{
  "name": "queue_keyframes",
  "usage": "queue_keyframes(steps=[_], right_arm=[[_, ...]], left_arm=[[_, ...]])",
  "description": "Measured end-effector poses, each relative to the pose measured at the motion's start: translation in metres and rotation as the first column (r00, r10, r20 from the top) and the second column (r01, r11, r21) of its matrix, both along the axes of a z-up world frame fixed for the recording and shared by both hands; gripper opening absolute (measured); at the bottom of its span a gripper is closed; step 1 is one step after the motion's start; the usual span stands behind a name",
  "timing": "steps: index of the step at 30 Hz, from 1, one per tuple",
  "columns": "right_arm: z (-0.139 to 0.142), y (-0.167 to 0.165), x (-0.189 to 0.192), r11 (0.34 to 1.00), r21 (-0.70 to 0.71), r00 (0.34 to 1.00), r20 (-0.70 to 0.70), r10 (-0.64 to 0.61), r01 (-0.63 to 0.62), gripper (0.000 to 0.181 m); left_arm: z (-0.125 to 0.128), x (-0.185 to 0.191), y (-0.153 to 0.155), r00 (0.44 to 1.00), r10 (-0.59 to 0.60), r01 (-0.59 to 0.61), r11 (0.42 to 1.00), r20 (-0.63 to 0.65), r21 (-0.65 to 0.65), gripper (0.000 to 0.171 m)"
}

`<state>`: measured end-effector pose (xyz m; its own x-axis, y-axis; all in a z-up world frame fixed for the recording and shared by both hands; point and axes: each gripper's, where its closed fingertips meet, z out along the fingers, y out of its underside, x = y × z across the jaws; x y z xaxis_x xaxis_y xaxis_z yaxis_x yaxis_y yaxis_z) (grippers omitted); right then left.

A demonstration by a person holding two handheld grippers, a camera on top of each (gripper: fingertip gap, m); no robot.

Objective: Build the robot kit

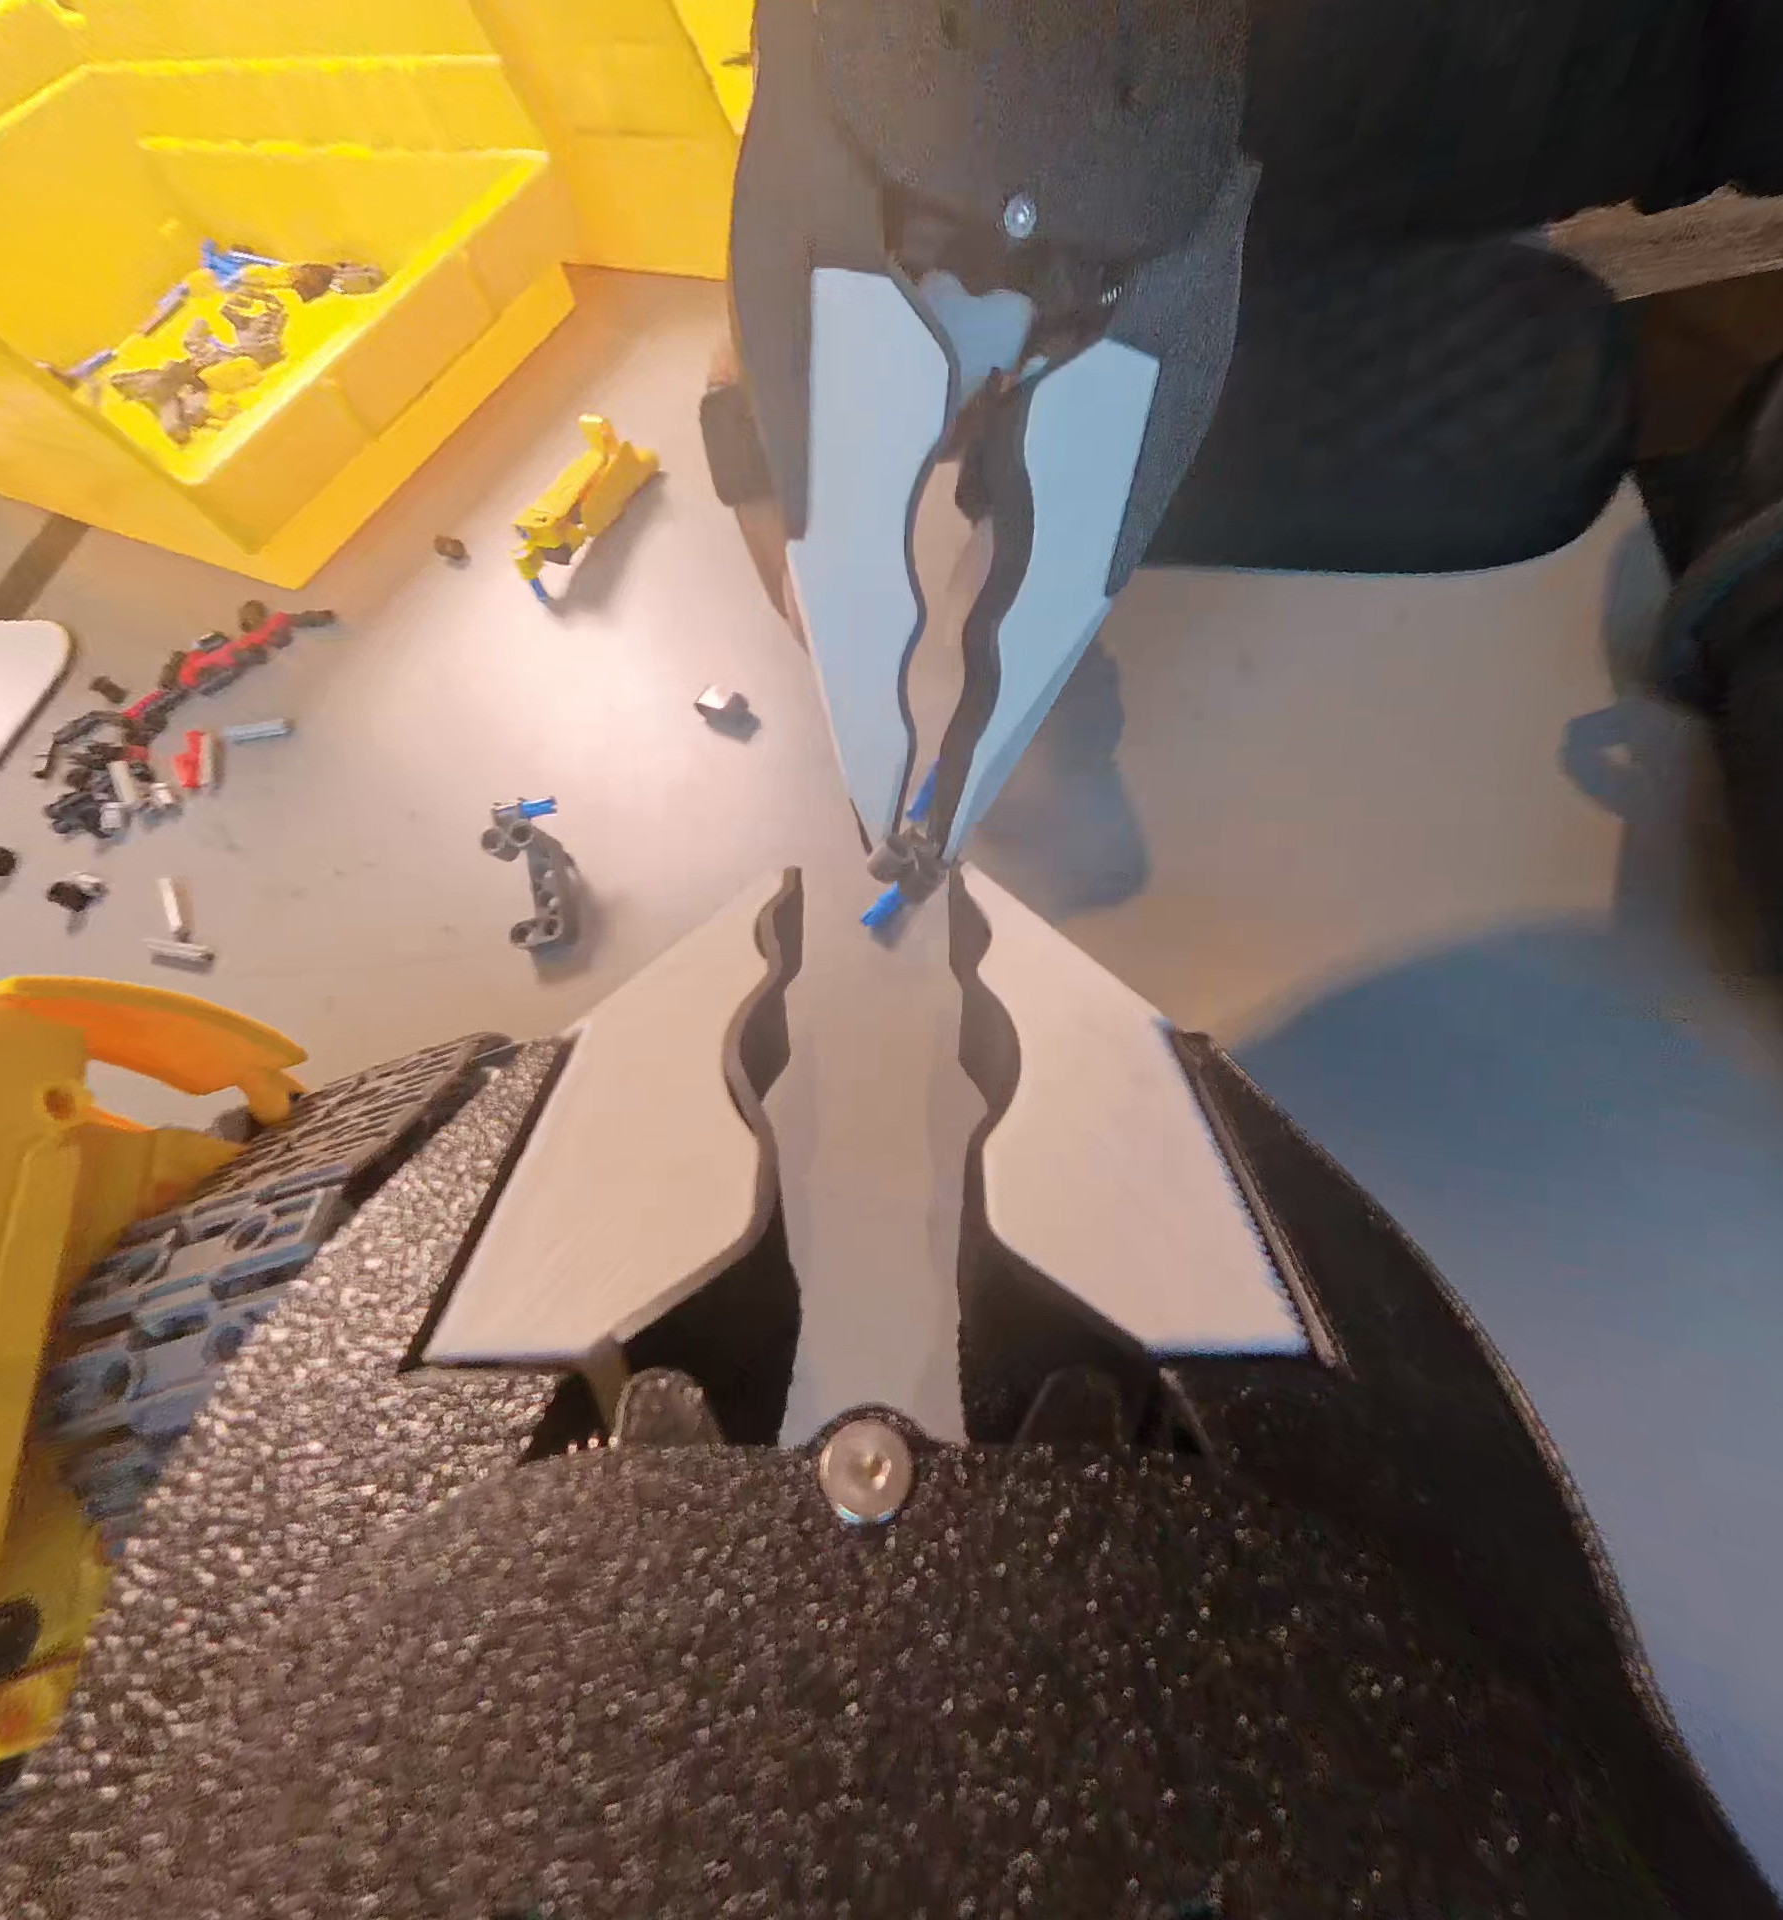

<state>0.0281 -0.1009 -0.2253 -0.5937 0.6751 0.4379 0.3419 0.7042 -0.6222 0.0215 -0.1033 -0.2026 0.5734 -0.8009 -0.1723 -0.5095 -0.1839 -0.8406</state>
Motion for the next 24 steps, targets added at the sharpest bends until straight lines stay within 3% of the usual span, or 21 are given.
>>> queue_keyframes(steps=[5,12,24], right_arm=[[-0.013,-0.006,0.000,0.973,0.214,0.995,-0.031,0.099,-0.090,0.009],[-0.017,-0.008,-0.001,0.943,0.311,0.990,-0.036,0.138,-0.121,0.009],[-0.007,-0.007,0.015,0.993,-0.063,0.994,0.052,0.099,-0.096,0.018]], left_arm=[[-0.026,0.009,-0.008,0.993,-0.057,0.046,0.993,-0.106,-0.105,0.018],[-0.040,0.007,-0.005,0.982,-0.038,0.015,0.992,-0.187,-0.125,0.007],[-0.040,0.010,-0.009,0.973,-0.067,0.050,0.995,-0.221,-0.081,0.007]])
